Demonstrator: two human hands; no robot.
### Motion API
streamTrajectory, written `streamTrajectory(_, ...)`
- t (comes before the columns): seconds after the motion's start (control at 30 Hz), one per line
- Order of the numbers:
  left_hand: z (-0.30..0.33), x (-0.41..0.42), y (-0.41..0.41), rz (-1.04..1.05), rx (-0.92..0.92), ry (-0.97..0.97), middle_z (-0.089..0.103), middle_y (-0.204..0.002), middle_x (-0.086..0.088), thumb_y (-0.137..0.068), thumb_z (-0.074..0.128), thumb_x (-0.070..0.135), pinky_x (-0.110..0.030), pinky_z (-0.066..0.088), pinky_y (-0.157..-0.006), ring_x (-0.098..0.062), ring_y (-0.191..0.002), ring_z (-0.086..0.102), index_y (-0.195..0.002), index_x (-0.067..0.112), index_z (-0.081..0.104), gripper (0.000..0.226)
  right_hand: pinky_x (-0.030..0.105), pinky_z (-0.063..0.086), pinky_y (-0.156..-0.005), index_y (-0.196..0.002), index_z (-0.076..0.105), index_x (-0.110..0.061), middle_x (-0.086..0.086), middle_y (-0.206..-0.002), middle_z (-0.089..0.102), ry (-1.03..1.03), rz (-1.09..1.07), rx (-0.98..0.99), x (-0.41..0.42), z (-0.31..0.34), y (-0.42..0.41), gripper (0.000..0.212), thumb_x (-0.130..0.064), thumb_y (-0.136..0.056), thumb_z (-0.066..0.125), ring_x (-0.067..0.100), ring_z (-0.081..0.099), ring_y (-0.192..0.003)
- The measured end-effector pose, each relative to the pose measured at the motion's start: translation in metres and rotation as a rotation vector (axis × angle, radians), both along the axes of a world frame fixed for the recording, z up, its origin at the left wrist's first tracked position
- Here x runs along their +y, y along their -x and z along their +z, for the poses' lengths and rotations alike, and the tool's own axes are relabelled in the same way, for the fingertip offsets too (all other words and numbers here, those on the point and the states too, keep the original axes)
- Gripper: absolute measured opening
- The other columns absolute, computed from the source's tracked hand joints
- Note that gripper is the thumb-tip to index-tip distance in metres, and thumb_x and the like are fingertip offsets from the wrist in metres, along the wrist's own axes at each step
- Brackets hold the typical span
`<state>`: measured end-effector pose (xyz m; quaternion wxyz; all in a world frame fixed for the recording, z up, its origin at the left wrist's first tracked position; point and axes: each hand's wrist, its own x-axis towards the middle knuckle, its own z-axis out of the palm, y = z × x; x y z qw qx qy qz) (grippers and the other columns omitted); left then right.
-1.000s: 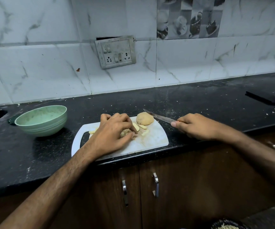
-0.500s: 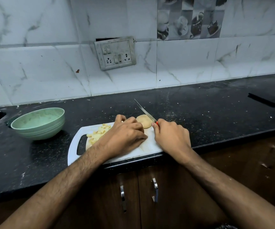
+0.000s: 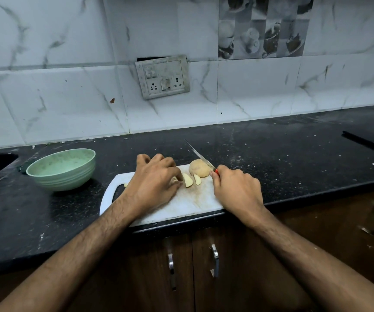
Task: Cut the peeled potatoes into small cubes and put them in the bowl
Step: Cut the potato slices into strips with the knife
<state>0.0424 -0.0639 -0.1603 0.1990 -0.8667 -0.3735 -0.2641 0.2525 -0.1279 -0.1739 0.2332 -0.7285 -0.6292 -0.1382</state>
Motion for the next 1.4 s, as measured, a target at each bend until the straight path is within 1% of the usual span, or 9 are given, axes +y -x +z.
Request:
streamTrajectory(0.1,0.007,0.002,-0.009,-0.002,-0.024,0.122,0.061,-0.105,0.015,-0.097,0.060,0.037,-0.039,0.022,-0.089,-0.010,-0.105,0.052,-0.109,0.038,0.067,0.014,0.035,0.038,-0.062,-0.104,0.055,-0.023,0.005,-0.093,0.069,0.001,0.003,0.003,-0.001,0.000,0.000,0.035,-0.047,-0.103,0.030,0.031,0.066,-0.084)
streamTrajectory(0.23,0.012,0.011,-0.020,0.024,0.121,0.309,0.062,-0.114,0.018,-0.094,0.053,0.061,-0.040,0.021,-0.091,-0.009,-0.114,0.051,-0.125,0.037,0.059,0.040,0.036,0.038,-0.062,-0.103,0.055,-0.023,0.005,-0.093,0.069,0.001,0.006,0.008,-0.001,0.001,0.000,0.035,-0.047,-0.103,0.030,0.032,0.066,-0.085)
streamTrajectory(0.67,0.000,-0.004,-0.016,-0.146,0.082,0.158,0.062,-0.103,0.019,-0.097,0.057,0.045,-0.039,0.024,-0.094,-0.003,-0.106,0.055,-0.110,0.037,0.065,0.017,0.036,0.038,-0.064,-0.103,0.055,-0.024,0.005,-0.096,0.069,0.041,0.027,0.020,-0.004,0.005,0.001,0.033,-0.048,-0.103,0.031,0.032,0.065,-0.088)
streamTrajectory(0.87,-0.007,-0.019,-0.002,-0.243,0.048,0.036,0.069,-0.094,0.015,-0.091,0.055,0.041,-0.047,0.035,-0.090,-0.010,-0.090,0.064,-0.100,0.032,0.070,0.019,0.040,0.047,-0.079,-0.083,0.048,-0.023,0.005,-0.103,0.068,0.292,0.150,0.174,-0.004,0.026,-0.010,0.035,-0.050,-0.100,0.035,0.032,0.062,-0.097)
streamTrajectory(0.93,-0.011,-0.020,0.005,-0.263,-0.004,0.023,0.069,-0.100,0.015,-0.092,0.058,0.039,-0.045,0.034,-0.090,-0.009,-0.092,0.065,-0.101,0.030,0.069,0.017,0.042,0.049,-0.083,-0.082,0.056,-0.022,0.001,-0.095,0.068,0.360,0.208,0.234,-0.010,0.035,-0.017,0.039,-0.049,-0.100,0.035,0.028,0.063,-0.093)
streamTrajectory(1.07,-0.016,-0.023,0.005,-0.295,-0.045,0.055,0.068,-0.101,0.016,-0.094,0.053,0.051,-0.042,0.035,-0.093,-0.004,-0.094,0.064,-0.100,0.028,0.070,0.028,0.033,0.044,-0.067,-0.076,0.068,-0.021,-0.009,-0.062,0.057,0.462,0.263,0.233,-0.039,0.054,-0.021,0.043,-0.041,-0.103,0.041,0.012,0.057,-0.067)
streamTrajectory(1.2,-0.017,-0.021,-0.003,-0.325,-0.052,0.118,0.068,-0.097,0.017,-0.093,0.050,0.056,-0.030,0.033,-0.086,-0.002,-0.091,0.062,-0.095,0.029,0.071,0.034,0.040,0.050,-0.081,-0.080,0.069,-0.023,-0.005,-0.080,0.063,0.486,0.194,0.066,-0.059,0.061,-0.012,0.042,-0.048,-0.100,0.041,0.022,0.063,-0.085)
streamTrajectory(1.3,-0.019,-0.020,-0.005,-0.317,-0.070,0.120,0.068,-0.095,0.015,-0.092,0.051,0.057,-0.029,0.033,-0.083,-0.005,-0.088,0.064,-0.092,0.029,0.074,0.037,0.039,0.047,-0.079,-0.095,0.064,-0.020,0.002,-0.097,0.062,0.477,0.179,-0.033,-0.065,0.058,-0.003,0.040,-0.048,-0.101,0.037,0.027,0.061,-0.093)
streamTrajectory(1.4,-0.020,-0.019,-0.005,-0.304,-0.080,0.122,0.069,-0.092,0.014,-0.091,0.051,0.058,-0.030,0.034,-0.079,-0.010,-0.082,0.066,-0.090,0.029,0.076,0.038,0.038,0.040,-0.073,-0.090,0.055,-0.023,0.006,-0.105,0.062,0.477,0.195,-0.108,-0.069,0.053,0.003,0.035,-0.048,-0.102,0.034,0.028,0.056,-0.088)
